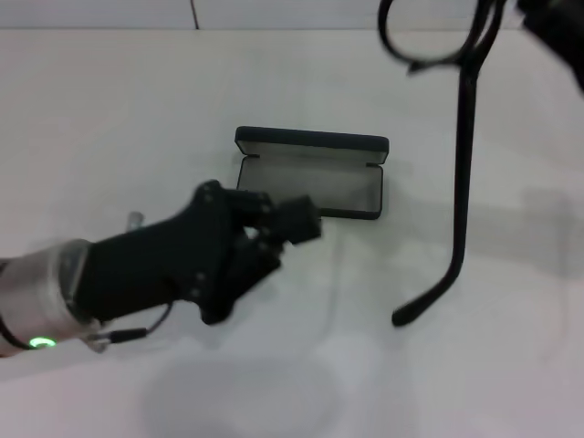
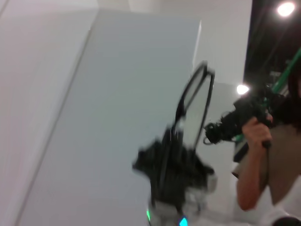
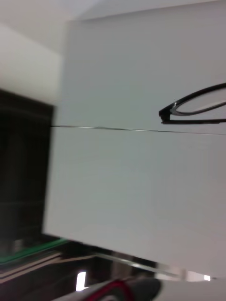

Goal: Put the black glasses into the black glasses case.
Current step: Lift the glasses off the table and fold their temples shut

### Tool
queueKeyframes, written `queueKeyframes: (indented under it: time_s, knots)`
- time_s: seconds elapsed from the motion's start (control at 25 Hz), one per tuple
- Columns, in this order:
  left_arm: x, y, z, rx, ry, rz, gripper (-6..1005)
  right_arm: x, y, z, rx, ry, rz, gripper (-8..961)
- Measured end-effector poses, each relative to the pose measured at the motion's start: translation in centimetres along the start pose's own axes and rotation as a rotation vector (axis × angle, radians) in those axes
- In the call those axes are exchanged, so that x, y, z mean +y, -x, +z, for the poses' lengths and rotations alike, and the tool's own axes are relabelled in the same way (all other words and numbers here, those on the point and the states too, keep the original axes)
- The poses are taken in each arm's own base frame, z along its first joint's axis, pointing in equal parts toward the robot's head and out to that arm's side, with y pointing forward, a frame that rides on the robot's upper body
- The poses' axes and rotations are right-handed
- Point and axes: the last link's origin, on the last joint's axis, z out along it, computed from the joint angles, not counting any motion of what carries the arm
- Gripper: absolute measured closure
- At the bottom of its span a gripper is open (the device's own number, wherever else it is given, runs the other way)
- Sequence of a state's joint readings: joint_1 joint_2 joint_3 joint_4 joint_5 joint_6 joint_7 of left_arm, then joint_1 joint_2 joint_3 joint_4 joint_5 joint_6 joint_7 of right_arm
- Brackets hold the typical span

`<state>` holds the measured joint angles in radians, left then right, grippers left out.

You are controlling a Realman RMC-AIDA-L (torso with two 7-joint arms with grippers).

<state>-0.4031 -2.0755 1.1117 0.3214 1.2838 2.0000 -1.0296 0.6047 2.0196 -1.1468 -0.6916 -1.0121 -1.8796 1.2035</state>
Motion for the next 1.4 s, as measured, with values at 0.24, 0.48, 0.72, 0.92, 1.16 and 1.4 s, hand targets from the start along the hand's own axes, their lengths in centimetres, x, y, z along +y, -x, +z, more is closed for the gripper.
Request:
queueKeyframes:
  time_s: [0.24,0.48,0.72,0.92,1.16,1.4]
  knots:
    - [0.1,1.3,3.1,-0.044,0.124,0.016,958,-1.3,-0.6,1.8,-0.098,-0.029,-0.033,918]
    - [-0.4,1.1,5.1,-0.011,0.183,0.070,958,-1.9,-4.6,4.4,-0.016,-0.046,-0.043,917]
    - [-0.5,0.1,4.2,0.091,0.097,0.124,959,-1.3,-6.6,4.3,0.071,-0.072,-0.044,916]
    - [-0.6,-0.2,3.6,0.134,0.043,0.139,959,-1.1,-7.8,4.2,0.137,-0.077,-0.035,915]
    - [-0.8,-0.5,3.1,0.171,-0.004,0.140,958,-0.7,-9.3,4.3,0.213,-0.071,-0.020,914]
    - [-1.1,-0.7,2.8,0.185,-0.030,0.123,959,-0.3,-9.7,4.2,0.234,-0.056,-0.023,914]
